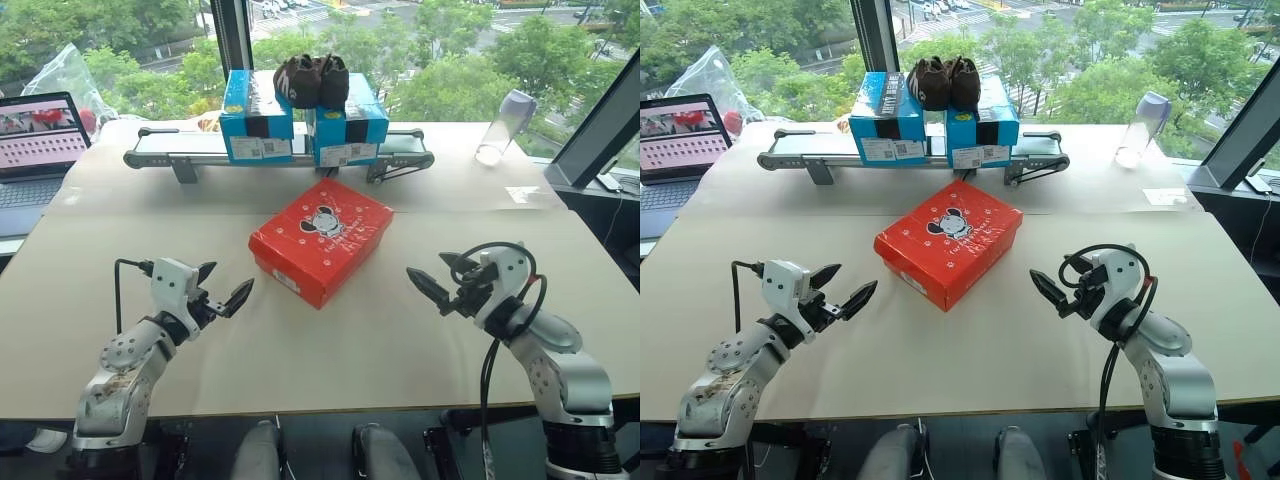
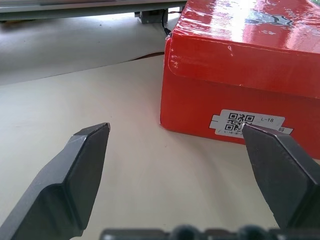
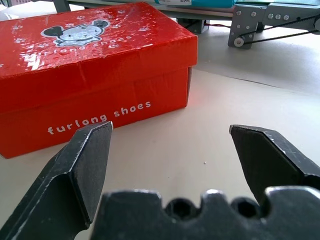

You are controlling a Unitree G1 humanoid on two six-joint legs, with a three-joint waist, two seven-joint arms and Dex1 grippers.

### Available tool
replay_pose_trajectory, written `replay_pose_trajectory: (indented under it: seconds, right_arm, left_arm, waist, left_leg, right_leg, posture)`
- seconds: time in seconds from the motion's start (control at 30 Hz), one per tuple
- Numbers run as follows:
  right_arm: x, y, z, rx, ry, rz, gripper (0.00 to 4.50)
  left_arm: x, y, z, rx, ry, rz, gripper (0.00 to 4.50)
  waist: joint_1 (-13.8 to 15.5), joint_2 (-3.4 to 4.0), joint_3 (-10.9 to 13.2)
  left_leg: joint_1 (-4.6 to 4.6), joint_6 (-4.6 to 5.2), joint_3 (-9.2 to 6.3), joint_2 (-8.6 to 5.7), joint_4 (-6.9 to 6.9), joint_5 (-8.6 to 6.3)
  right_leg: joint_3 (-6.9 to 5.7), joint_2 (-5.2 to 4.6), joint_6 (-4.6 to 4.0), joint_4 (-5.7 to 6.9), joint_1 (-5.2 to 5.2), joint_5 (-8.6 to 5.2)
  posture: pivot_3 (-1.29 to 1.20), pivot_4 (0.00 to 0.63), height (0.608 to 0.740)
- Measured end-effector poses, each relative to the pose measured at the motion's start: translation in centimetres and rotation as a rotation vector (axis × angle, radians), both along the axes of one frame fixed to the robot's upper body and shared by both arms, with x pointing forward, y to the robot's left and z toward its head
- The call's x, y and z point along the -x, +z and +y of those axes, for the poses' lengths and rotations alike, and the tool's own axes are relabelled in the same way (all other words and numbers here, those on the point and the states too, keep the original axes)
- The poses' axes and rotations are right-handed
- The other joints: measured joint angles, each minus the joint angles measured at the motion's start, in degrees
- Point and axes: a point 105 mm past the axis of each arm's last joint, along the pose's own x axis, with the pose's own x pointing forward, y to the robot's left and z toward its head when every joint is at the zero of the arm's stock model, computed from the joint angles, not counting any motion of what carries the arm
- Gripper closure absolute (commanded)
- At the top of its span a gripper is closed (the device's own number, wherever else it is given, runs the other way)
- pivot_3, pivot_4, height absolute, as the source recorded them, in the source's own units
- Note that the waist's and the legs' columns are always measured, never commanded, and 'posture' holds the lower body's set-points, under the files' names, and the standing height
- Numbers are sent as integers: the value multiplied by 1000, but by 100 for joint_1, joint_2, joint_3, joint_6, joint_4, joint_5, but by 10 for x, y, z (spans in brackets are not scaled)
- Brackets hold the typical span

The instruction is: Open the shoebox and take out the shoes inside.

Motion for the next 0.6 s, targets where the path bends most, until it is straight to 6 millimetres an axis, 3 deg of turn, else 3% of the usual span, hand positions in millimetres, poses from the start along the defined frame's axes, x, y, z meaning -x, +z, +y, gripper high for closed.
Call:
replay_pose_trajectory:
  seconds: [0.13,0.2,0.27,0.37,0.6]
  right_arm:
    - [0,-1,2,6,2,3,56]
    - [0,-2,2,7,-3,6,556]
    - [-1,-2,1,6,-13,6,1017]
    - [-1,-2,1,6,-13,5,2208]
    - [1,1,-3,18,-21,-5,4480]
  left_arm:
    - [-5,-3,12,-1,30,5,0]
    - [-10,-2,34,-1,91,3,0]
    - [-12,6,43,7,108,-17,517]
    - [-10,13,45,36,75,-42,1634]
    - [-8,7,46,36,34,-33,4036]
  waist:
    - [1,0,0]
    - [-9,0,0]
    - [-6,0,0]
    - [-4,0,0]
    - [5,0,0]
  left_leg:
    - [2,0,-2,1,0,0]
    - [2,0,-3,3,-1,0]
    - [2,0,-3,2,0,0]
    - [1,0,2,0,3,0]
    - [1,0,1,2,0,0]
  right_leg:
    - [-2,2,0,5,-1,0]
    - [-2,4,-2,7,-5,1]
    - [-2,2,-2,4,-1,1]
    - [-1,-4,0,0,2,2]
    - [-2,0,-1,1,0,2]
  posture:
    - [0,150,740]
    - [0,150,740]
    - [0,150,740]
    - [0,150,740]
    - [0,150,740]
